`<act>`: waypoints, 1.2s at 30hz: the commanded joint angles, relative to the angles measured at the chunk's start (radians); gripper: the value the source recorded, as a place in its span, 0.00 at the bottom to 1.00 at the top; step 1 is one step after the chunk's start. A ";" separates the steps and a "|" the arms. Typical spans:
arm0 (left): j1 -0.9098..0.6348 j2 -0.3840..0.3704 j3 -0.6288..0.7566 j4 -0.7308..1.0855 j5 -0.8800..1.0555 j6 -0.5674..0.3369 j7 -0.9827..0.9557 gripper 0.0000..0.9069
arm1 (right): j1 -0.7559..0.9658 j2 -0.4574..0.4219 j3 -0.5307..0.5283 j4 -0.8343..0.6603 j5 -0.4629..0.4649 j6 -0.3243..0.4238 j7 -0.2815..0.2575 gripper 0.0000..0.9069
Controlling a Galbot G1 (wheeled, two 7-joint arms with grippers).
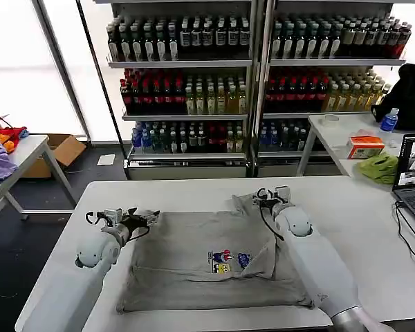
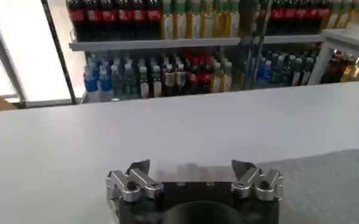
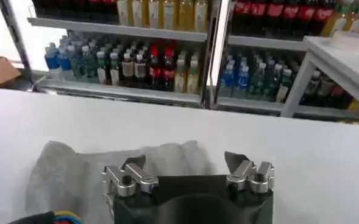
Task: Fold and organize the clothes.
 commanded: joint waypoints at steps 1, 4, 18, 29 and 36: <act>0.010 0.007 0.005 0.015 0.012 0.002 0.006 0.26 | -0.006 0.008 -0.001 -0.024 -0.006 -0.002 -0.003 0.98; 0.016 -0.004 0.006 0.020 0.022 0.002 0.010 0.04 | -0.011 0.006 -0.003 -0.027 -0.011 -0.001 -0.001 0.48; 0.037 -0.008 0.015 -0.007 0.027 0.005 0.007 0.00 | -0.101 -0.041 0.012 0.095 -0.001 -0.007 -0.012 0.00; 0.058 -0.025 -0.017 -0.080 0.011 -0.085 -0.017 0.00 | -0.147 -0.053 0.069 0.232 0.077 -0.004 0.011 0.00; 0.082 -0.015 -0.041 -0.173 -0.033 -0.115 -0.057 0.00 | -0.175 -0.067 0.112 0.386 0.131 -0.005 0.033 0.00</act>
